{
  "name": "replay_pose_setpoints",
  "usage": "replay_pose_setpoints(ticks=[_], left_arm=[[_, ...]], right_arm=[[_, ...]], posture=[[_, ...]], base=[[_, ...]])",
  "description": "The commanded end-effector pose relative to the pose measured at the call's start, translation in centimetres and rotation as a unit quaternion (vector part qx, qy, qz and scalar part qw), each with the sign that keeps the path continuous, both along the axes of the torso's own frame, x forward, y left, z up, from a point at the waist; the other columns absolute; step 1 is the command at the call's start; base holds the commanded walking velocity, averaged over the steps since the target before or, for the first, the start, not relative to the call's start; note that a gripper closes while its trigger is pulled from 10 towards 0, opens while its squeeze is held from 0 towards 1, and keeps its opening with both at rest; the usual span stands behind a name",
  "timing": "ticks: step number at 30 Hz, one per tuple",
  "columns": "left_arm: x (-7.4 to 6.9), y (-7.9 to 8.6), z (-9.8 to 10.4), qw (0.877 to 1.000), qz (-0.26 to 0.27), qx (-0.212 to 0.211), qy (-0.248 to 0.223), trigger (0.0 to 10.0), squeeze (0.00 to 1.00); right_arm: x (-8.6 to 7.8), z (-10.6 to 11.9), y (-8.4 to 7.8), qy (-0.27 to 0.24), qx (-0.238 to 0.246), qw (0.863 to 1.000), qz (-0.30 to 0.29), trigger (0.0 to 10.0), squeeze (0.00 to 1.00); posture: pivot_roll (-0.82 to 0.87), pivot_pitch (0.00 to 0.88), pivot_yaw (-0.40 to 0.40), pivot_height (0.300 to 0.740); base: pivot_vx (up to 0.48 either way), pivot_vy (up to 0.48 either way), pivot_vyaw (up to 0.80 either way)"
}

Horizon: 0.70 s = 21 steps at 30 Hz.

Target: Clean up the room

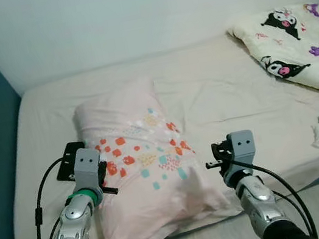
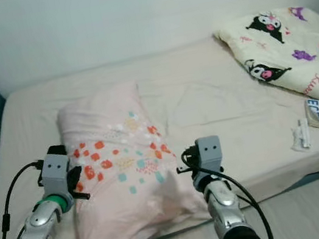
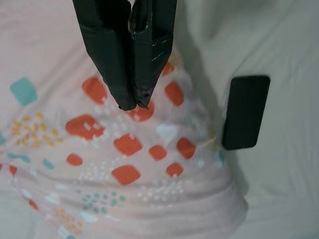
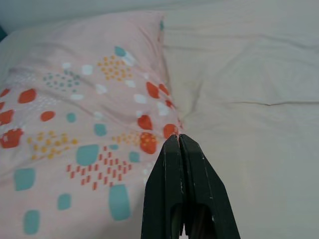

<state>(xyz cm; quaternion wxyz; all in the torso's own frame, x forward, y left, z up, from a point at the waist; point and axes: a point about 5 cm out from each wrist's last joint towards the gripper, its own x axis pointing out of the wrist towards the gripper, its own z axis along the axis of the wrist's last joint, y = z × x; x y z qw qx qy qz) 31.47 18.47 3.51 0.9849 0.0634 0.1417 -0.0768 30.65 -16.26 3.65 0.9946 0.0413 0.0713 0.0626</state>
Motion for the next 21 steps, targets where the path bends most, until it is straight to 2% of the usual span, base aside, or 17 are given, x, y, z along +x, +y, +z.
replay_pose_setpoints(ticks=[1,9,21], left_arm=[[-0.46,0.24,-0.52,1.000,-0.006,0.007,0.011,10.0,0.00],[-0.54,-0.24,-0.47,1.000,-0.027,0.013,0.006,10.0,0.00],[-0.52,-0.26,-0.40,0.999,-0.027,0.017,0.004,10.0,0.00]], right_arm=[[-0.44,-0.60,-0.04,0.013,0.000,1.000,0.001,10.0,0.00],[-0.51,-0.70,0.11,0.015,0.001,1.000,0.002,10.0,0.00],[-0.64,-0.88,0.04,0.019,0.001,1.000,0.000,10.0,0.00]], posture=[[-0.02,0.003,0.074,0.740],[-0.02,0.004,0.077,0.740],[-0.02,0.007,0.076,0.740]], base=[[0.000,0.000,0.00],[0.000,0.000,0.00],[0.000,0.000,0.00]])
